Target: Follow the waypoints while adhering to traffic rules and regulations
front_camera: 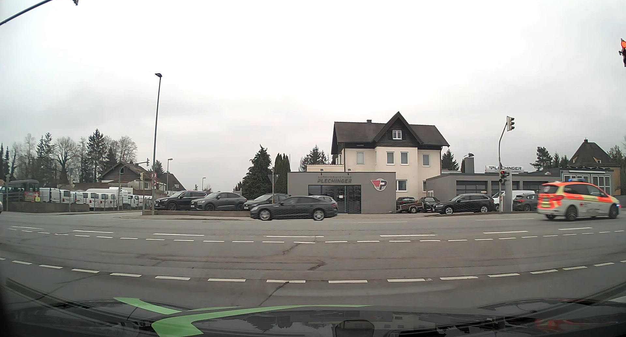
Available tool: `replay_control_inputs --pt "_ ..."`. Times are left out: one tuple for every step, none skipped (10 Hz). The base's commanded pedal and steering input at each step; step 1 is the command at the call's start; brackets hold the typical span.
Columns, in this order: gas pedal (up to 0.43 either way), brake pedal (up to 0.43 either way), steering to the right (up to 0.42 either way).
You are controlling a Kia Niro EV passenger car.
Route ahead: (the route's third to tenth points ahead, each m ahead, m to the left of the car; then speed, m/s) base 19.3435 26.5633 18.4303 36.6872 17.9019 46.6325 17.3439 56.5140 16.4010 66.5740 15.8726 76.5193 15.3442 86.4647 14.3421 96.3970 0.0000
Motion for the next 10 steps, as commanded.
replay_control_inputs --pt "0.0 0.341 -0.003" --pt "0.0 0.341 -0.003" --pt "0.0 0.341 -0.003" --pt "0.0 0.341 -0.003" --pt "0.0 0.341 -0.003" --pt "0.0 0.341 -0.003" --pt "0.0 0.341 -0.003" --pt "0.0 0.341 -0.003" --pt "0.0 0.341 -0.003" --pt "0.0 0.341 -0.003"
